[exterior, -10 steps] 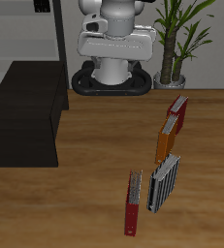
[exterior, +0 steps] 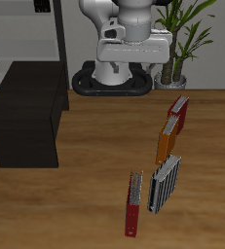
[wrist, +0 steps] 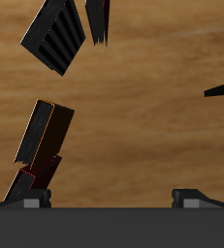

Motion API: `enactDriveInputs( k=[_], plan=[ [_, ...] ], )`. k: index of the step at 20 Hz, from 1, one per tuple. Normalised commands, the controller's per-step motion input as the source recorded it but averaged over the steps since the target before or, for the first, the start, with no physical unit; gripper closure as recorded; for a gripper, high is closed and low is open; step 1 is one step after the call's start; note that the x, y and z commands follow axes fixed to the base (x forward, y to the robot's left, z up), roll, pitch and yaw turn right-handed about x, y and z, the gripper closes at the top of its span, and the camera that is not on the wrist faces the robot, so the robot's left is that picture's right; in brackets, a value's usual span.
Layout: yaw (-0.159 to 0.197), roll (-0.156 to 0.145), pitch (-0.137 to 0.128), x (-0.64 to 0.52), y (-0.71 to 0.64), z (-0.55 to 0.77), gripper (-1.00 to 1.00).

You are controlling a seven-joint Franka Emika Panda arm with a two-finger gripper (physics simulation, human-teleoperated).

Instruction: Place the left red book flat on top of the shelf and place the orange book upright on top of the shelf

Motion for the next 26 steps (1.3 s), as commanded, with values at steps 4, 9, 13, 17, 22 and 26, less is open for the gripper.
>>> enactDriveInputs(
  k=[4,9,13,17,22,26],
  plan=[
    [-0.037,0.011,-0.045,-0.24,0.51,-0.13,-1.0],
    [-0.036,-0.031,-0.067,-0.28,0.55,-0.14,-1.0],
    [-0.05,0.025,-0.052,-0.32,0.55,-0.12,-1.0],
    [-0.067,0.019,0.017,-0.16,0.48,-0.16,-1.0],
    [-0.009,0.062,-0.001,-0.06,0.5,-0.13,-1.0],
    [-0.027,0.022,-0.014,0.0,0.34,-0.08,-1.0]
  ],
)
